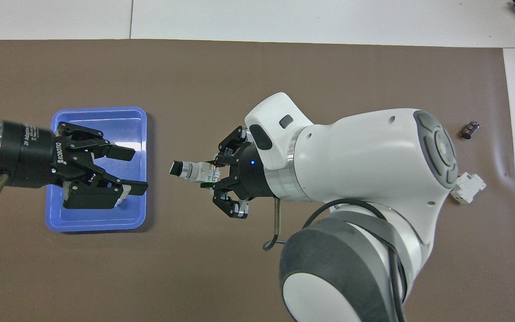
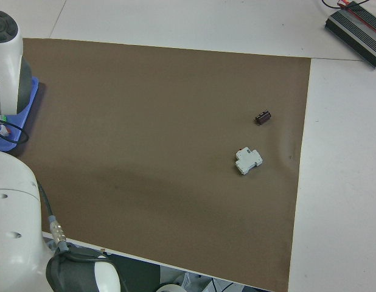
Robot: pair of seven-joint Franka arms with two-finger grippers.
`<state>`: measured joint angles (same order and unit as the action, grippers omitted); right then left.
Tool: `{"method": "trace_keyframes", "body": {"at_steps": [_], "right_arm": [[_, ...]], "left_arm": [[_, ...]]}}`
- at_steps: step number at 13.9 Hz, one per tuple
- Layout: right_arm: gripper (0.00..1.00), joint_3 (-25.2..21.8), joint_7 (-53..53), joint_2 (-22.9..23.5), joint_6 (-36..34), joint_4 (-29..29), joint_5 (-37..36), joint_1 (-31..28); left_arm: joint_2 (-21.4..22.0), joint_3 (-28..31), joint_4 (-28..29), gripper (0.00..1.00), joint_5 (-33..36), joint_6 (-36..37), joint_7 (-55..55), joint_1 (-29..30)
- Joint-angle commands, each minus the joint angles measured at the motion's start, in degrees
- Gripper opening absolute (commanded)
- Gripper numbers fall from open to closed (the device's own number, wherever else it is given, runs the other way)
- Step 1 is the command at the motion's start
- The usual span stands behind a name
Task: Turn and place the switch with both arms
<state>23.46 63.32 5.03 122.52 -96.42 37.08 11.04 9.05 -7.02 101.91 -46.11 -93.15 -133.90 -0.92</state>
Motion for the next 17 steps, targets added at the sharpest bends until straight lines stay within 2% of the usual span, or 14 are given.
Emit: {"method": "trace_keyframes", "body": {"at_steps": [1,8,10,11,12,13,14,17], "right_arm": [[0.00,0.36,-0.83,-0.90,0.97,-0.96,1.33,-0.23],[0.00,0.36,-0.83,-0.90,1.67,-0.96,1.33,-0.23],[0.00,0.36,-0.83,-0.90,1.58,-0.96,1.33,-0.23],[0.00,0.36,-0.83,-0.90,1.58,-0.96,1.33,-0.23],[0.00,0.36,-0.83,-0.90,1.67,-0.96,1.33,-0.23],[0.00,0.36,-0.83,-0.90,1.58,-0.96,1.33,-0.23],[0.00,0.36,-0.83,-0.90,1.58,-0.96,1.33,-0.23],[0.00,0.36,-1.88,-1.16,1.67,-0.96,1.33,-0.23]], "left_arm": [[2.64,-0.28,3.74,0.75,-2.23,-3.96,-2.76,-0.40],[2.99,-1.95,4.79,0.73,-4.69,-7.22,-4.70,-0.40],[3.25,-2.12,5.49,0.69,-5.57,-8.80,-4.79,-0.40],[3.43,-2.12,5.67,0.62,-5.66,-8.72,-5.05,-0.40],[3.43,-2.12,5.67,0.61,-5.66,-8.89,-5.23,-0.49],[3.60,-2.12,6.02,0.49,-5.66,-9.07,-5.14,-0.75],[3.69,-2.12,6.37,0.46,-5.75,-9.76,-5.23,-1.97],[3.96,-2.12,6.81,0.45,-6.10,-12.31,-6.37,-3.47]]}}
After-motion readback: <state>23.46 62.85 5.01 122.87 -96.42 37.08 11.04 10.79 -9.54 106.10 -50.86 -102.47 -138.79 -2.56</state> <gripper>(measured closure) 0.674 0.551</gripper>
